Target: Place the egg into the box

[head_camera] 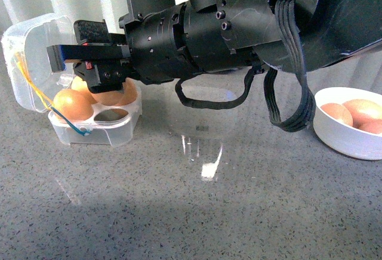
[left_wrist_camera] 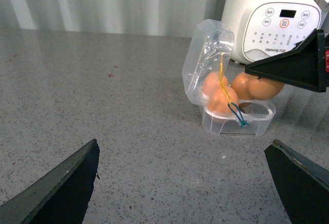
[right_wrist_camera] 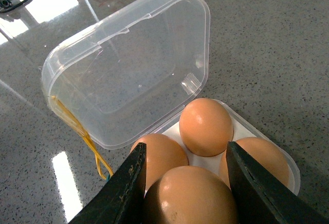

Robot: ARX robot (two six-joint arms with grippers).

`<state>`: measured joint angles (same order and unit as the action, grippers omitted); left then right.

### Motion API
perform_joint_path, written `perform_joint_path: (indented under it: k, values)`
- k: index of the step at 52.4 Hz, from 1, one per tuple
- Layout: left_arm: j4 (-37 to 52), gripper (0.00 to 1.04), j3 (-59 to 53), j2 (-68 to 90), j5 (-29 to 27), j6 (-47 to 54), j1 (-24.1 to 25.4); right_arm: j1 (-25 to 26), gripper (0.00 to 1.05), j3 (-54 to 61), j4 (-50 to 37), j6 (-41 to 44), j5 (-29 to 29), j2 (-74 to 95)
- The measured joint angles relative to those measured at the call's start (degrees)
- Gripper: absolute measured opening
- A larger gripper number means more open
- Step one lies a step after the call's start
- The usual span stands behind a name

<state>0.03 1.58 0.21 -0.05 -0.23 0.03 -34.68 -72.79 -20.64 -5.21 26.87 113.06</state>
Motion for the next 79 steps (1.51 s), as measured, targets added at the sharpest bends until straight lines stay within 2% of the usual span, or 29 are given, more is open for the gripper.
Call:
perform_joint_path:
  k: [8, 11, 26, 29, 35, 41, 46, 55, 64, 69, 72, 74, 79]
  values:
    - [0.00, 0.98, 0.00, 0.00, 0.02, -0.02, 0.00, -0.11, 0.41, -0.77, 0.83, -0.31, -0.09, 0.52]
    - [0.00, 0.98, 0.00, 0.00, 0.00, -0.02, 0.00, -0.11, 0.54, -0.83, 1.01, -0.44, -0.37, 0.63]
    - [0.00, 0.98, 0.00, 0.00, 0.02, -0.02, 0.00, 0.00, 0.95, -0.33, 0.31, -1.25, -0.77, 0.17]
    - [0.00, 0.98, 0.00, 0.00, 0.00, -0.02, 0.00, 0.17, 1.00, 0.50, -0.57, -1.73, -0.79, -0.50]
    - [0.00, 0.98, 0.00, 0.00, 0.00, 0.00, 0.00, 0.94, 0.97, 3.72, -3.21, -2.93, -1.38, -3.61]
    - [0.00, 0.98, 0.00, 0.00, 0.02, 0.00, 0.00, 2.45, 0.98, 8.46, -7.39, -5.68, -4.50, -8.61]
    - [0.00, 0.98, 0.00, 0.00, 0.00, -0.02, 0.00, 4.83, 0.98, 13.70, -9.81, -8.20, -10.47, -14.14]
    - [0.00, 0.98, 0.00, 0.00, -0.02, -0.02, 0.00, 9.46, 0.98, 24.02, -8.07, -9.97, -22.73, -22.99]
    - [0.00, 0.98, 0.00, 0.02, 0.04, -0.02, 0.00, 10.21, 0.98, 25.40, -8.00, -10.19, -23.34, -23.54]
    - [0.00, 0.98, 0.00, 0.00, 0.00, 0.00, -0.02, 9.07, 0.86, 29.40, -19.21, -4.55, -37.97, -23.58]
    - [0.00, 0.98, 0.00, 0.00, -0.11, -0.02, -0.02, 9.62, 0.74, 35.34, -27.47, 0.31, -46.75, -25.81]
    - [0.00, 0.98, 0.00, 0.00, -0.11, -0.02, -0.02, 11.32, 0.65, 39.17, -29.97, 2.16, -47.98, -28.39]
    - [0.00, 0.98, 0.00, 0.00, 0.07, 0.00, -0.02, 15.80, 0.44, 46.80, -31.82, 4.00, -46.01, -34.56]
